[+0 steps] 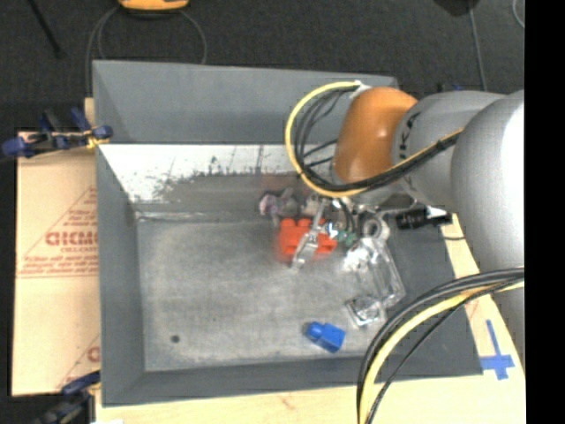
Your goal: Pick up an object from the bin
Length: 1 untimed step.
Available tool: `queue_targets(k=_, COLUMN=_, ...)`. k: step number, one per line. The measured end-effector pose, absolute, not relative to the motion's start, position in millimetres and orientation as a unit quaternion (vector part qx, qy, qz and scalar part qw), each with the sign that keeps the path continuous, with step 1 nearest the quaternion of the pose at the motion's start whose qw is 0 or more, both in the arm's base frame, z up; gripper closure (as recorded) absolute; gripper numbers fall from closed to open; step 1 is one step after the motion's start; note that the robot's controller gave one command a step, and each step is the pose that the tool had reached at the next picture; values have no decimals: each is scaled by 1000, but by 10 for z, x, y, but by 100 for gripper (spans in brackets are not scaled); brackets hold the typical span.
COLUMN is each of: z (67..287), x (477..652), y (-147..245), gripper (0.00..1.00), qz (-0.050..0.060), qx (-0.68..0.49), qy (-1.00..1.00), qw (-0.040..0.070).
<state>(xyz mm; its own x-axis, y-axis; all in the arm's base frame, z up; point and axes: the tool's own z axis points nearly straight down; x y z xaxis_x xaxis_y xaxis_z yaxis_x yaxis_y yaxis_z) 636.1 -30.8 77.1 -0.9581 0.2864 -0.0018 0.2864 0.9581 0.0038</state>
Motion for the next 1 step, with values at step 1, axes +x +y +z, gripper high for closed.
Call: queue_targets(k=1, z=792, x=6377, y=-307, gripper=100, qz=2, qx=144, qy=990, qw=3)
